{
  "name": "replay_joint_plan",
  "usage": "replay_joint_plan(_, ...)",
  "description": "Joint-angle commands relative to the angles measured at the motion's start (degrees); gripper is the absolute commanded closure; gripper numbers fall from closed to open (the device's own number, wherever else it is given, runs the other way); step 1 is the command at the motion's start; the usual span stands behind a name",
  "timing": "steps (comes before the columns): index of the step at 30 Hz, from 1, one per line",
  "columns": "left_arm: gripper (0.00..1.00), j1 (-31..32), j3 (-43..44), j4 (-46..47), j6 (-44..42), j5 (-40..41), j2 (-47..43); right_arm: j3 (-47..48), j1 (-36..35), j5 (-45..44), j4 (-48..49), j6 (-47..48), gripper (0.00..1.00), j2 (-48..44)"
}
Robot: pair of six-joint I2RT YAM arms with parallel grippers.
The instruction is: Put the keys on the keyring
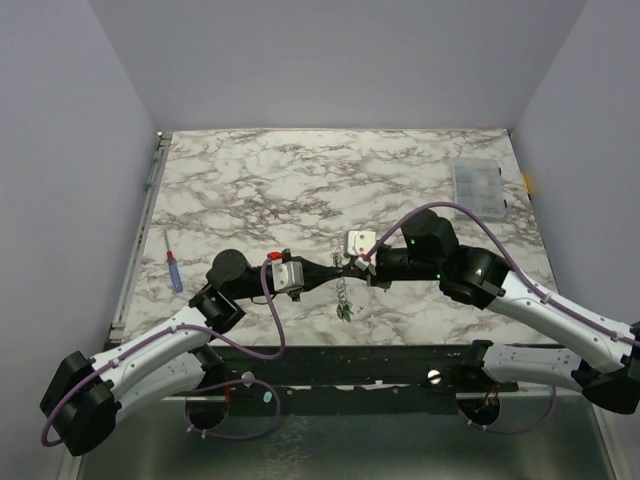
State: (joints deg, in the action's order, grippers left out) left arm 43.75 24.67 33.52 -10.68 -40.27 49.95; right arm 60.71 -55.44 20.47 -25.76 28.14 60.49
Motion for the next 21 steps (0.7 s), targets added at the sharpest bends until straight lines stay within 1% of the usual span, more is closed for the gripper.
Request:
replay_joint_plan(1, 1.0, 0.1, 0.0, 0.9, -1.1, -0.7, -0.6, -0.3, -0.2, -1.0, 3.2, 0.5, 0.99, -1.1)
replay_joint_plan(2, 0.92, 0.1, 0.0, 0.9, -1.2, -0.7, -0.7, -0.6, -0.2, -1.2, 3.7, 0.4, 0.99, -1.6)
replay_joint_plan(3, 0.8, 0.1, -0.1, 0.8, -1.4, -0.8, -0.9, -1.1, -0.2, -1.5, 4.4, 0.4, 0.99, -2.2)
replay_joint_plan(4, 0.66, 0.0, -0.3, 0.8, -1.7, -0.6, -1.2, -1.5, -0.2, -1.7, 5.0, 0.4, 0.99, -3.0)
replay_joint_plan(5, 0.58, -0.1, -0.4, 0.7, -1.8, -0.1, -1.5, -2.0, -0.2, -1.9, 5.5, 0.4, 0.99, -3.8)
replay_joint_plan(6, 0.54, -0.1, -0.5, 0.6, -2.0, 0.2, -1.9, -2.4, -0.2, -2.0, 6.1, 0.4, 0.99, -4.5)
replay_joint_plan(9, 0.54, -0.4, -0.7, 0.0, -2.4, 0.5, -2.7, -3.4, -0.2, -2.1, 7.3, 0.4, 0.99, -6.1)
replay_joint_plan(12, 0.59, -0.6, -0.4, -0.5, -2.7, 0.2, -2.5, -3.8, -0.2, -2.1, 7.7, 0.3, 0.99, -6.8)
replay_joint_plan(14, 0.61, -0.7, -0.2, -0.6, -2.7, -0.4, -2.2, -4.0, -0.2, -2.0, 7.8, 0.3, 0.99, -7.0)
replay_joint_plan(21, 0.61, -0.8, 0.5, -0.6, -2.7, -0.3, -1.5, -4.1, -0.2, -0.8, 7.9, 0.1, 0.99, -7.3)
